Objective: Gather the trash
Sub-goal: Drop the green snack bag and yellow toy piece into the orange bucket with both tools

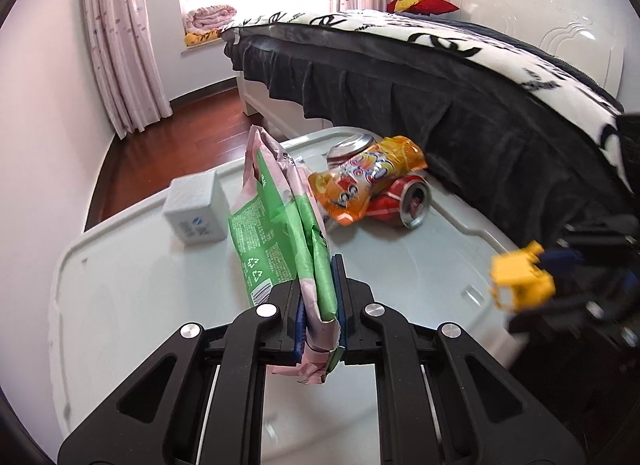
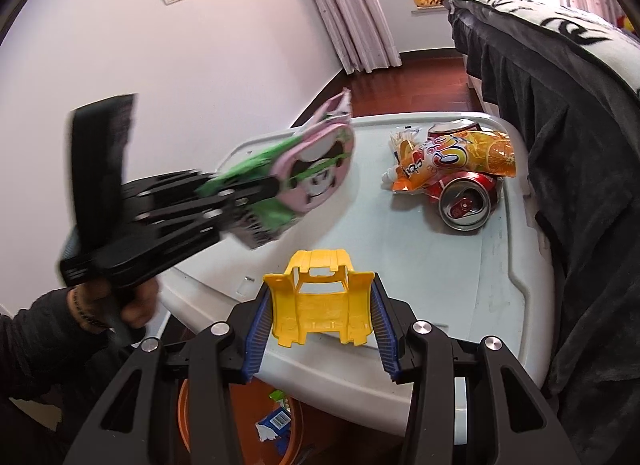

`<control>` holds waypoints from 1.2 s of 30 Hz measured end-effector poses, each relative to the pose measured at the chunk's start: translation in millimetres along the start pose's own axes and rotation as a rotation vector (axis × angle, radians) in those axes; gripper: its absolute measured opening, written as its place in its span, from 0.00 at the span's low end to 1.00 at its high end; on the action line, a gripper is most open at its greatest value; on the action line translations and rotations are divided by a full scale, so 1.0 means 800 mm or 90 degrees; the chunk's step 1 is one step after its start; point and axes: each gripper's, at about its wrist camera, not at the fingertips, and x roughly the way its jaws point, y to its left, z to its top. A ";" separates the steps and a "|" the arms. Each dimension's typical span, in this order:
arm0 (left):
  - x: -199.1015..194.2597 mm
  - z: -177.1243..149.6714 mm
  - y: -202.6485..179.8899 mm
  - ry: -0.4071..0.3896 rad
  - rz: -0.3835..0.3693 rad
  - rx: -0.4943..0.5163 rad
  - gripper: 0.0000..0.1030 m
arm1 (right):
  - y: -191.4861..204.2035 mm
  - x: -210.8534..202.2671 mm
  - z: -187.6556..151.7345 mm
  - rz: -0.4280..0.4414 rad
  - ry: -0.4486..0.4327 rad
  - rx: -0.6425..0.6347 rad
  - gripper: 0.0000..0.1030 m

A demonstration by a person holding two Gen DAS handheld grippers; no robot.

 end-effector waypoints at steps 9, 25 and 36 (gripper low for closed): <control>-0.104 -0.066 0.010 0.000 -0.005 -0.058 0.10 | 0.030 -0.003 -0.009 -0.020 -0.007 -0.049 0.44; -0.229 -0.225 -0.026 0.097 -0.057 -0.113 0.10 | 0.154 0.014 -0.114 0.041 0.098 -0.112 0.44; -0.214 -0.294 -0.039 0.220 -0.119 -0.155 0.10 | 0.192 0.061 -0.152 0.035 0.193 -0.146 0.44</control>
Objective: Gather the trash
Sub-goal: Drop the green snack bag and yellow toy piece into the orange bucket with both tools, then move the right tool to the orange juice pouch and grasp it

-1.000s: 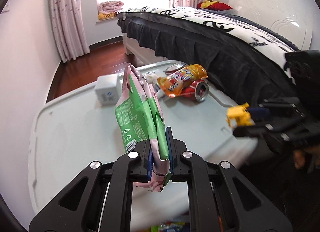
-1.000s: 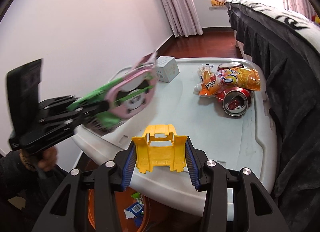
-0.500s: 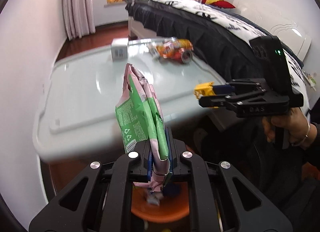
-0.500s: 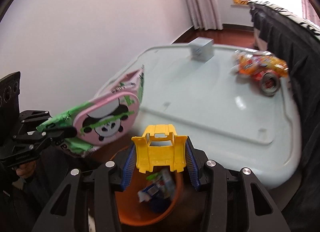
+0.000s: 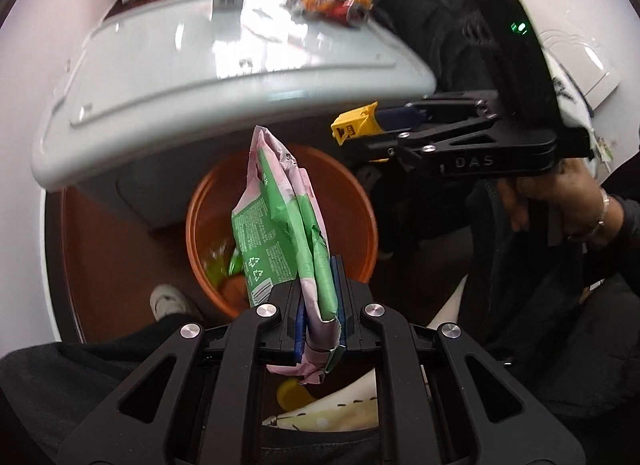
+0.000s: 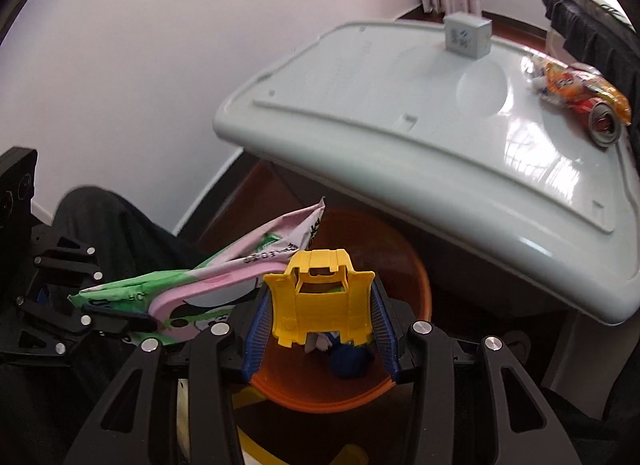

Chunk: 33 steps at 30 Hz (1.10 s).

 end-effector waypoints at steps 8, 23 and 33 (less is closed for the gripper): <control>0.085 0.028 0.034 0.130 -0.011 -0.070 0.13 | 0.015 0.060 0.002 -0.023 0.089 -0.025 0.62; 0.018 0.122 0.059 -0.057 0.134 -0.004 0.36 | -0.050 -0.041 0.036 -0.034 -0.082 0.033 0.71; -0.003 0.243 0.097 -0.186 0.160 -0.039 0.44 | -0.225 -0.150 0.121 -0.066 -0.247 0.232 0.82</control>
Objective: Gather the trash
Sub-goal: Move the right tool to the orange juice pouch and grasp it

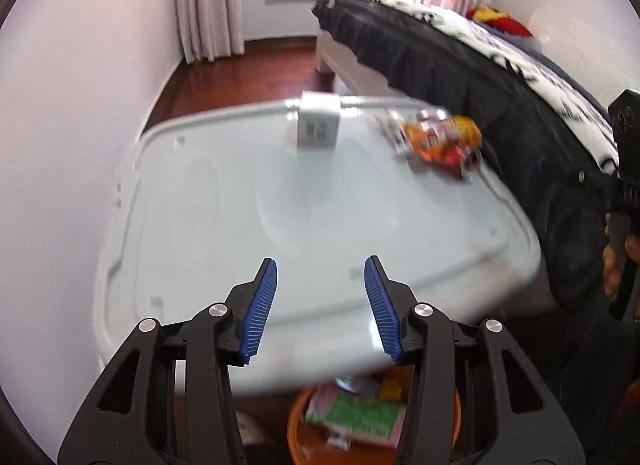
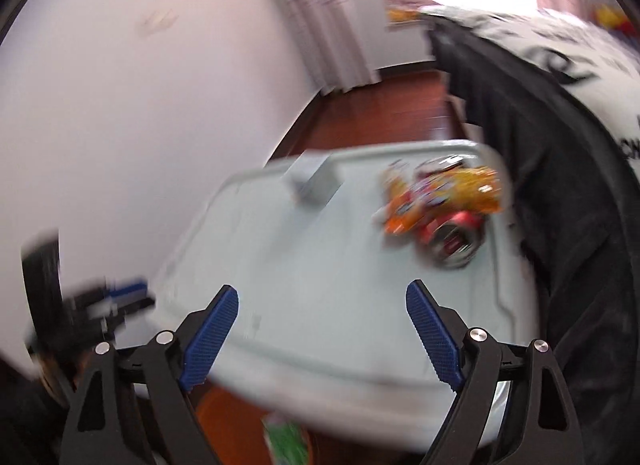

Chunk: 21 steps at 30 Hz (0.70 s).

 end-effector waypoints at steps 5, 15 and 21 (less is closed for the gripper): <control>0.024 0.040 0.002 -0.027 0.003 -0.012 0.44 | -0.072 0.025 0.040 -0.060 -0.028 0.104 0.82; 0.048 0.057 -0.001 -0.033 -0.015 -0.005 0.44 | -0.144 0.099 0.068 -0.080 -0.019 0.261 0.85; 0.036 0.051 -0.012 -0.052 -0.009 0.037 0.50 | -0.094 0.128 0.101 -0.210 0.022 0.045 0.85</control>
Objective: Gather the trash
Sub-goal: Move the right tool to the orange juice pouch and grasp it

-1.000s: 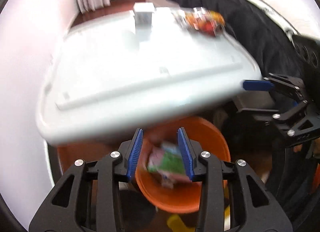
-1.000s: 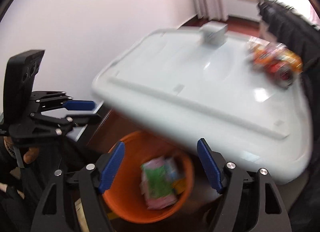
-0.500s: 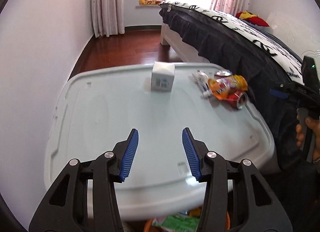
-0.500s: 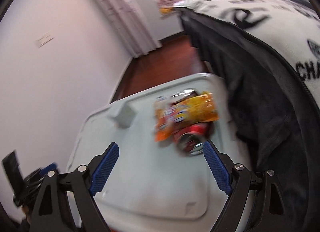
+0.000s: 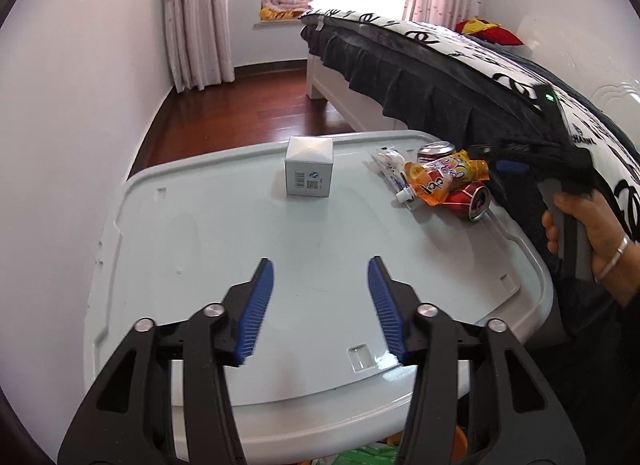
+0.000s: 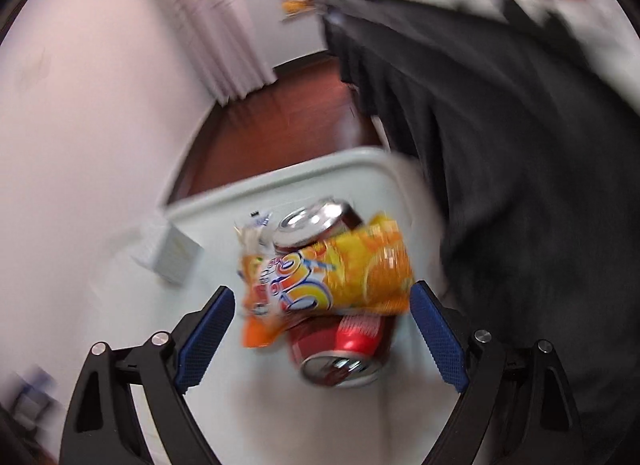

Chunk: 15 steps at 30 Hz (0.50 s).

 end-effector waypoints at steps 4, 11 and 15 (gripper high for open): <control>-0.009 0.000 0.003 -0.010 -0.008 0.000 0.52 | 0.054 0.012 0.005 -0.088 0.010 -0.247 0.87; -0.006 0.004 0.012 -0.005 -0.024 -0.021 0.52 | 0.068 0.062 0.020 -0.072 0.117 -0.399 0.89; 0.000 0.004 0.009 0.000 -0.027 -0.016 0.52 | 0.063 0.083 0.030 -0.072 0.161 -0.421 0.89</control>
